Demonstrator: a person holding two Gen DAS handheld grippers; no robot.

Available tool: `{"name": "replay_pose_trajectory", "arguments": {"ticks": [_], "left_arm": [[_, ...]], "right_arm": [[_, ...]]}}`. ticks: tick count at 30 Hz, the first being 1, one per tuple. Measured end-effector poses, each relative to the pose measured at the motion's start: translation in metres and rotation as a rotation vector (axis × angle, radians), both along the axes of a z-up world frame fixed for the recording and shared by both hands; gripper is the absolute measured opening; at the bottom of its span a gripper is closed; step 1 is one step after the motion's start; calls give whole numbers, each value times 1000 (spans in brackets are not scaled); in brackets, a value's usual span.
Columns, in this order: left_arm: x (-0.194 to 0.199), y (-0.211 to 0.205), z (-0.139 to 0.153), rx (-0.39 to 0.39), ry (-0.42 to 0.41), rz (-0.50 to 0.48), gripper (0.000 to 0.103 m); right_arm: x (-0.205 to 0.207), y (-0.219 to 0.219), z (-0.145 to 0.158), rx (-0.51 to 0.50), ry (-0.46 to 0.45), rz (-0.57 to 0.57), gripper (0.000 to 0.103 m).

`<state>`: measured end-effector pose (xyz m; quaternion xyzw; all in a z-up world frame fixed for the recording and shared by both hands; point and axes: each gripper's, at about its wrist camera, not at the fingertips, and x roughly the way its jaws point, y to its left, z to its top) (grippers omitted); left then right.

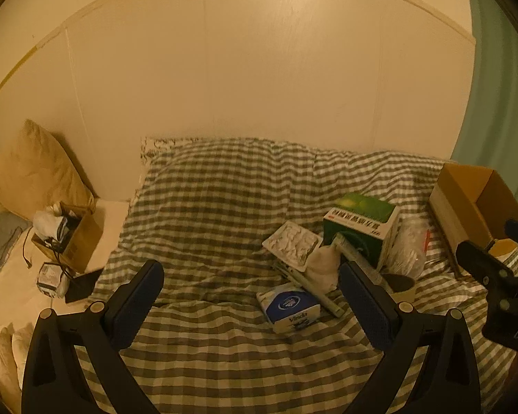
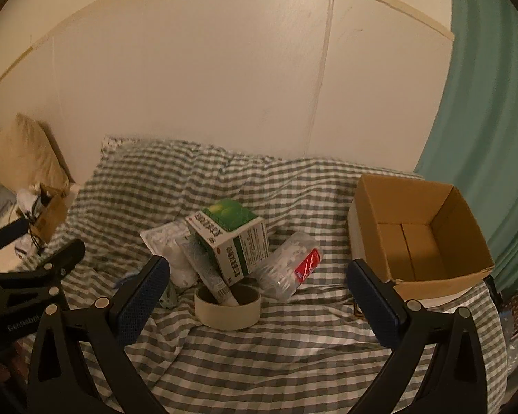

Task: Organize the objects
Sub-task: 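Move both grippers toward the pile of items on the gingham sheet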

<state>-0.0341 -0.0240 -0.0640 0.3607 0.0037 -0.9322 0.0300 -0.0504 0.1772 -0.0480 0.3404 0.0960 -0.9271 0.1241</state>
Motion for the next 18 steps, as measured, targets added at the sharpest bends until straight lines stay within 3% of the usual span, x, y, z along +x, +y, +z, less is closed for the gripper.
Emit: {"name": "replay_pose_trajectory", "arguments": {"ticks": [10,18], "left_arm": [[-21,-12,-40,-38,-114,41,103],[-30,-12,-65,-20,-184,11,103]], "right_arm": [[-34,-7,-53,45,-134,12,103],[-64,-27,-117,84,-331,56,99]]}}
